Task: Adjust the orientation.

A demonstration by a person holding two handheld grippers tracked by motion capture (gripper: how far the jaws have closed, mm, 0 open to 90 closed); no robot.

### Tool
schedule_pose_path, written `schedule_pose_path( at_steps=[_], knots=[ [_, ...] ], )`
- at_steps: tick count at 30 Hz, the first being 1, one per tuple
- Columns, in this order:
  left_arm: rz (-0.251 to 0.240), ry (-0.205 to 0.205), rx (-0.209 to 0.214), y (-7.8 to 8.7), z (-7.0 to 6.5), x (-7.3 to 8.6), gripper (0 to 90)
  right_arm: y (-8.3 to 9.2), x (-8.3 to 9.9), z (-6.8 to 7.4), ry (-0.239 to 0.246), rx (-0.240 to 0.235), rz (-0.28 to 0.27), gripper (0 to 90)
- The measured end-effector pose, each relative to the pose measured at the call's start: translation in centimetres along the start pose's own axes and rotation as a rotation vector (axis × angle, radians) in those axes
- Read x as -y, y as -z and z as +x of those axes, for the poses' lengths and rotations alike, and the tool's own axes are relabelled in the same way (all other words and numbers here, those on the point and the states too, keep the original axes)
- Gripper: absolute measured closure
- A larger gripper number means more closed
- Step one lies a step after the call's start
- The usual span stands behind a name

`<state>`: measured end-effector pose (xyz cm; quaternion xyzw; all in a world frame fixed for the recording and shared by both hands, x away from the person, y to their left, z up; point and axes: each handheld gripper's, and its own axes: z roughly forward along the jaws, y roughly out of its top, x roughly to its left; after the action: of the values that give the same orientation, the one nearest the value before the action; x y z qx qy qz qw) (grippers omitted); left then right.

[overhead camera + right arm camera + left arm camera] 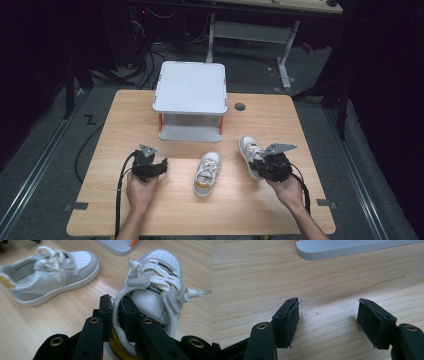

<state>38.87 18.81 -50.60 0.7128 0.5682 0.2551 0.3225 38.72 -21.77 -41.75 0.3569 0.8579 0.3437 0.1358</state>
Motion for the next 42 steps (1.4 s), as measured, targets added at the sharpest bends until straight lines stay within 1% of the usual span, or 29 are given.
schedule_pose_path(
  at_steps=[1,4,10,14,17,18,23,25,27,30,34,37,40,42],
  knots=[
    [0.0,0.0,0.0,0.0,0.0,0.0,34.3,-0.1,0.1,0.5,0.006,-0.007,0.0,80.7],
    [0.001,0.0,0.0,0.0,0.0,0.0,34.2,-0.3,0.2,1.5,0.018,-0.02,0.002,80.6],
    [0.0,-0.001,0.0,0.0,0.0,0.0,34.3,-1.0,0.1,3.5,0.051,-0.028,0.017,80.4],
    [0.0,-0.001,0.0,0.0,0.0,0.0,34.2,-1.6,0.1,4.3,0.059,-0.043,0.021,80.3],
    [0.0,0.0,0.0,0.0,0.0,0.0,34.2,-2.3,0.1,4.7,0.055,-0.046,0.035,80.2],
    [0.0,-0.001,0.0,0.0,0.0,0.0,34.2,-2.4,0.0,4.9,0.047,-0.043,0.043,80.2],
    [0.0,-0.001,-0.001,0.0,0.0,0.0,34.3,-3.1,0.0,6.1,0.068,-0.013,0.066,79.9],
    [0.0,0.0,-0.001,0.0,0.0,0.0,34.2,-3.2,0.0,6.3,0.067,-0.01,0.075,79.2],
    [0.0,-0.001,-0.001,0.0,0.0,0.0,34.2,-3.4,0.1,6.5,0.062,-0.02,0.089,77.6],
    [0.0,-0.001,-0.001,0.0,0.0,0.0,34.3,-3.6,0.1,6.8,0.064,-0.032,0.086,76.1],
    [0.0,-0.001,-0.002,0.0,0.0,0.0,34.2,-3.8,0.0,6.9,0.052,-0.065,0.076,73.7],
    [0.0,0.0,-0.002,0.0,0.0,0.0,34.2,-4.0,-0.2,7.0,0.047,-0.09,0.076,69.7],
    [0.0,0.0,-0.003,0.0,0.0,0.0,34.3,-4.4,-0.4,7.5,0.056,-0.106,0.075,66.5],
    [0.0,0.001,-0.003,0.0,0.0,0.0,34.3,-4.7,-0.6,7.7,0.074,-0.11,0.084,64.9]
  ],
)
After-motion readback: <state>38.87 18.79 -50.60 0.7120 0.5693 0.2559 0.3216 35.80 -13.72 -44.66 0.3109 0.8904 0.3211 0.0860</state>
